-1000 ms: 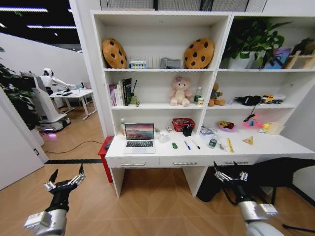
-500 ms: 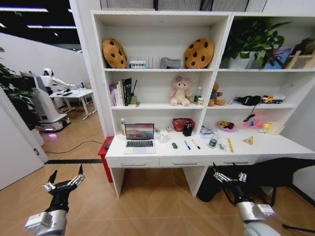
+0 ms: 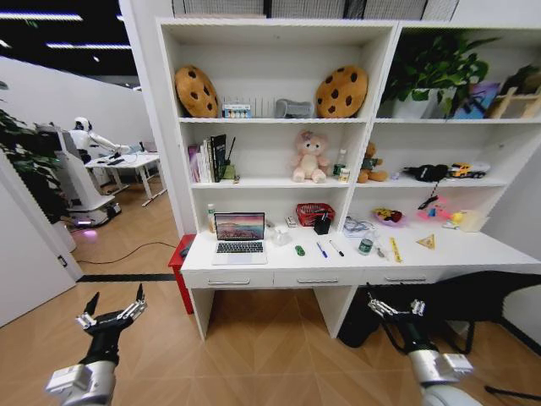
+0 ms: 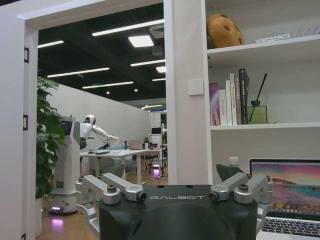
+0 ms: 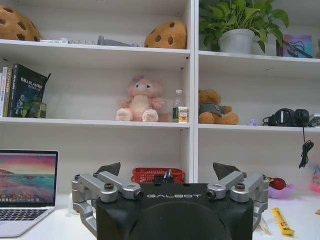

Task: Organize the objects on the table.

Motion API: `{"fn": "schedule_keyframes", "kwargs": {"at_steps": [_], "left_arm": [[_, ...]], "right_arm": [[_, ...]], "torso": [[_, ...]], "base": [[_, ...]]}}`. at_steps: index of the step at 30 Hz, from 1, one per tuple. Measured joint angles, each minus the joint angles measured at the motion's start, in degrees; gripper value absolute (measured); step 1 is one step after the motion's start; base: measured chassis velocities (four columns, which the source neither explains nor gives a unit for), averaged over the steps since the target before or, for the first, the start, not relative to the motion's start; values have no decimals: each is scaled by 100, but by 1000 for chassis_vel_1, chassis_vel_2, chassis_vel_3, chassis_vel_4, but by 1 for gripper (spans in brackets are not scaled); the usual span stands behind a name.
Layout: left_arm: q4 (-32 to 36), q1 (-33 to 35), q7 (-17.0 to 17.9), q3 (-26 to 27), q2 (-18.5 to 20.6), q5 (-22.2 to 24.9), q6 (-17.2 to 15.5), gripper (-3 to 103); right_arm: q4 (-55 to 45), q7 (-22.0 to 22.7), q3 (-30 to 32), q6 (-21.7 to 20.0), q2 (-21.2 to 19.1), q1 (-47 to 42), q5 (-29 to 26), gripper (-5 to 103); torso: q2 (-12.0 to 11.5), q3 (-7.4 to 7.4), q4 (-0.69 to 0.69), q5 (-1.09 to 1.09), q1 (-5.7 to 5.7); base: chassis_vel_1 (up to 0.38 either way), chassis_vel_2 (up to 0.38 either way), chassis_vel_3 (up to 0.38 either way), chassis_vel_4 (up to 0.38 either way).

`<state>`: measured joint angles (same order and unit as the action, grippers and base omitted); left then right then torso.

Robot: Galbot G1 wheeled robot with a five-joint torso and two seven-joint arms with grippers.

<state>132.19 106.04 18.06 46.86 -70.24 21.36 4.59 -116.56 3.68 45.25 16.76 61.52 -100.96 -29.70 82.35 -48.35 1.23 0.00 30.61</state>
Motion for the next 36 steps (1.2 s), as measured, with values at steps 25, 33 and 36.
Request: {"fn": "schedule_keyframes", "kwargs": {"at_steps": [25,33,36], "left_arm": [[-38,3,-10,-18,-55,-23,25,100],[-64,-26,-10,-47,-49,-21,23,100],[-64,-30,-7,-55,-46,-21,18,100]], "right_arm": [[43,25,-5,-52,-14,-35,-2,100],[45,36,-16,-80,-20,16,12,100],[35,36,-19,-105,-23,43,11,100]], "torso": [[-1,-1,-2,3,2],[-1,0,1,-3,1],[-1,0,-2,1,0]], "base": [[-122,123,120,-125],[-175,160,183,-178],[-160,175,168,-166]]}}
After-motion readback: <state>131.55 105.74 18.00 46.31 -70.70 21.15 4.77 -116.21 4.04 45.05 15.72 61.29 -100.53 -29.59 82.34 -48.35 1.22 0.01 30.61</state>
